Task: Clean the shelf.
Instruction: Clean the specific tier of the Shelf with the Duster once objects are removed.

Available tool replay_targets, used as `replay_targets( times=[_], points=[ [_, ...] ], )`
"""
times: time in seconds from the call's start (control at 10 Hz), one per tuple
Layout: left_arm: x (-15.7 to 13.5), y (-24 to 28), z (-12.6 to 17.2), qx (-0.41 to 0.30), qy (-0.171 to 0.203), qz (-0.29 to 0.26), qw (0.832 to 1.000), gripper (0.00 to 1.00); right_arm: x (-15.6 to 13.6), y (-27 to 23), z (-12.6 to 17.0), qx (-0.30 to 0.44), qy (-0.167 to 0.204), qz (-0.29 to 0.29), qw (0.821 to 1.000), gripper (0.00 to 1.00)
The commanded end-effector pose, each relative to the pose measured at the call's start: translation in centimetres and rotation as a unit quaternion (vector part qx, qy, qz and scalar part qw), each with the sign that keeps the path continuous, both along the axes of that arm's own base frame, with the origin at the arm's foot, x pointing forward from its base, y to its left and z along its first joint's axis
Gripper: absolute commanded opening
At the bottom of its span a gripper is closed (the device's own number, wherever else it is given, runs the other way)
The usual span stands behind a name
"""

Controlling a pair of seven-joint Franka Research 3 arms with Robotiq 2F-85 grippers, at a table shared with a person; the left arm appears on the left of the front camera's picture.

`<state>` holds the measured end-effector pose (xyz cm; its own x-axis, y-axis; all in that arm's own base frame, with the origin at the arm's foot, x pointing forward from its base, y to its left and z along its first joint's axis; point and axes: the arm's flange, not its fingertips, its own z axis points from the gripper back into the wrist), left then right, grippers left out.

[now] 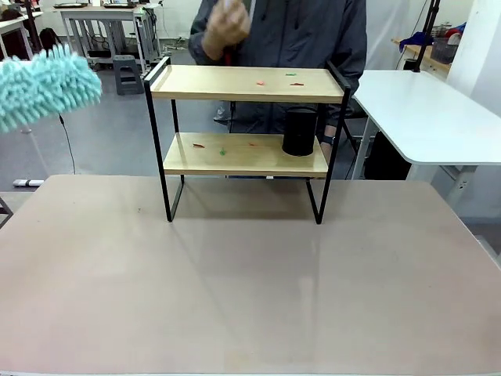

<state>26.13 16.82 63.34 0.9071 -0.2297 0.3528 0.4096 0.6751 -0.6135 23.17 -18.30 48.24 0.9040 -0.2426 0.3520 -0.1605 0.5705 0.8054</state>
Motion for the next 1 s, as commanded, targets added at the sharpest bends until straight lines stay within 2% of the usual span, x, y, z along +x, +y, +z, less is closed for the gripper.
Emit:
replay_targets(
  times=[0.0, 0.1, 0.2, 0.3, 0.4, 0.5, 0.6, 0.7, 0.9],
  points=[
    [1.0, -4.6, 6.6, 0.028, -0.044, 0.026, 0.998, 0.12, 0.2, -0.1, 0.2, 0.002, -0.015, 0.005, 1.000, 1.00],
    [2.8, -9.4, 11.5, 0.084, -0.029, 0.059, 0.994, 0.12, 0.2, -0.1, 0.2, 0.002, -0.015, 0.005, 1.000, 1.00],
    [4.9, -14.3, 14.5, 0.092, -0.040, 0.054, 0.994, 0.12, 0.2, -0.1, 0.2, 0.002, -0.015, 0.005, 1.000, 1.00],
    [6.8, -18.8, 15.6, 0.101, -0.039, 0.064, 0.992, 0.12, 0.2, -0.1, 0.2, 0.002, -0.015, 0.005, 1.000, 1.00],
    [8.6, -23.2, 15.2, 0.122, -0.024, 0.073, 0.990, 0.12, 0.2, -0.1, 0.2, 0.002, -0.015, 0.005, 1.000, 1.00],
    [9.7, -27.0, 13.8, 0.137, -0.026, 0.061, 0.988, 0.12, 0.2, -0.1, 0.2, 0.002, -0.015, 0.005, 1.000, 1.00],
    [10.2, -29.2, 11.9, 0.140, -0.015, 0.073, 0.987, 0.12, 0.2, -0.1, 0.2, 0.002, -0.015, 0.005, 1.000, 1.00],
    [7.8, -27.0, 15.2, 0.113, -0.045, 0.055, 0.991, 0.12, 0.2, -0.1, 0.2, 0.002, -0.015, 0.005, 1.000, 1.00],
    [7.8, -27.0, 15.2, 0.113, -0.045, 0.055, 0.991, 0.12, 0.2, -0.1, 0.2, 0.002, -0.015, 0.005, 1.000, 1.00]
  ],
)
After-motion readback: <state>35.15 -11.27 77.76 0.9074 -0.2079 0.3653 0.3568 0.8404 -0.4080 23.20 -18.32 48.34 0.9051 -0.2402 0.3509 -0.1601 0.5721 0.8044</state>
